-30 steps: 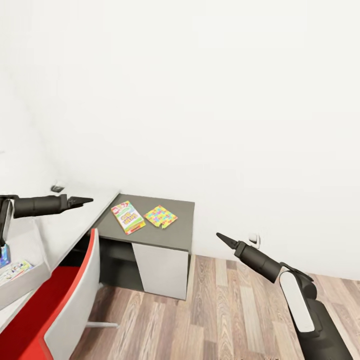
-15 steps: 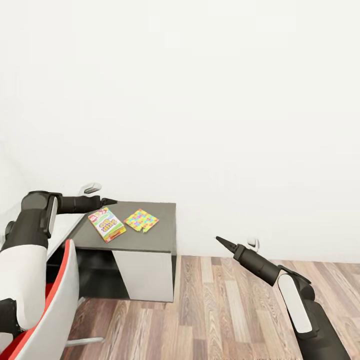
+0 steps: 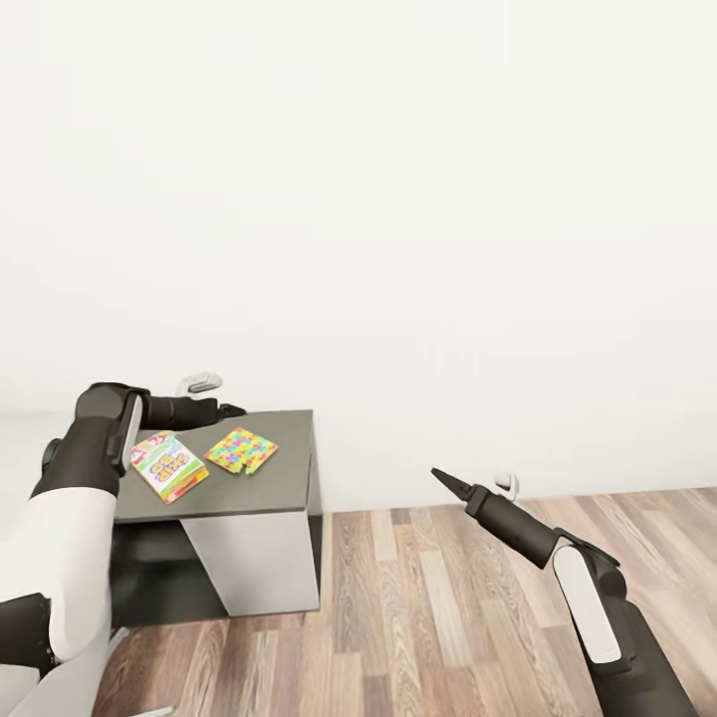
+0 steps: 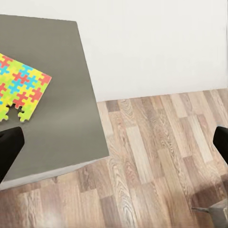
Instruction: Put all the toys in the child's room - the three board games (two on the bed and one on the table), the two jigsaw puzzles on the table, and the tennis ball on the table - inside the toy box on the table in the child's room.
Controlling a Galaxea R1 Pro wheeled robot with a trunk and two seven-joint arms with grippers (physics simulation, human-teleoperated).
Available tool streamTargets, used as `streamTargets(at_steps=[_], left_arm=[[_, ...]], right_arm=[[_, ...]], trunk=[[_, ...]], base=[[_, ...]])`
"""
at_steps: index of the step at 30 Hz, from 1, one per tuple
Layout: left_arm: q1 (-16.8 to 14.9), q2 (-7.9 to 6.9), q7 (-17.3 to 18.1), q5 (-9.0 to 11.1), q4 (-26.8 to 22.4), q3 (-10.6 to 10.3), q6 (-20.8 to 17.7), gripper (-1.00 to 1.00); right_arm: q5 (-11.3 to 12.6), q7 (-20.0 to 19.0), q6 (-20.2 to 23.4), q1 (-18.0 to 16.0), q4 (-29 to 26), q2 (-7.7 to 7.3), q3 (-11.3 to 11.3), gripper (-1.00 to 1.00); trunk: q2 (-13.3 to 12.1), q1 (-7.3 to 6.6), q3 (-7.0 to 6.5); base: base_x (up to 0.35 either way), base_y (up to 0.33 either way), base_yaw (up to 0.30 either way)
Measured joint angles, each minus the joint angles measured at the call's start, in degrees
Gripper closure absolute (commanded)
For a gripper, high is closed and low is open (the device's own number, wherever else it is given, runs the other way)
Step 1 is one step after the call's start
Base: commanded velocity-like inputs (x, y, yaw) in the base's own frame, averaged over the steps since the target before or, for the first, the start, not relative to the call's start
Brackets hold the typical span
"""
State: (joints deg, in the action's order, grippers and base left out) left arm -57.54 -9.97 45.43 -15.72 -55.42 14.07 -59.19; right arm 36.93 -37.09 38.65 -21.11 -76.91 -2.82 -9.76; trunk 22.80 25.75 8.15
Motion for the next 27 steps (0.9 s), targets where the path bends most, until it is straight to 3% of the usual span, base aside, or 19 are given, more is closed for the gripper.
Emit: streamTargets(at_steps=[12,21,27], left_arm=[[0.2,0.02,-0.2,0.0,0.2,-0.1,0.6,-1.00],[0.2,-0.02,-0.4,0.0,0.2,-0.1,0.8,-1.00],[0.2,0.02,-2.8,0.0,1.7,-0.1,0.8,-1.00]], right_arm=[[-0.2,0.2,-0.2,0.0,-0.1,0.02,0.1,-1.00],[-0.3,0.7,-0.3,0.0,-0.4,0.09,0.6,-1.00],[-0.2,1.8,-0.3,0.0,-0.5,0.09,0.7,-1.00]], trunk=[[0.0,-0.01,-0.43],[0.0,0.00,-0.49],[0.0,0.01,-0.49]], base=[[0.103,0.089,-0.256],[0.027,0.040,-0.043],[-0.060,0.181,-0.003]])
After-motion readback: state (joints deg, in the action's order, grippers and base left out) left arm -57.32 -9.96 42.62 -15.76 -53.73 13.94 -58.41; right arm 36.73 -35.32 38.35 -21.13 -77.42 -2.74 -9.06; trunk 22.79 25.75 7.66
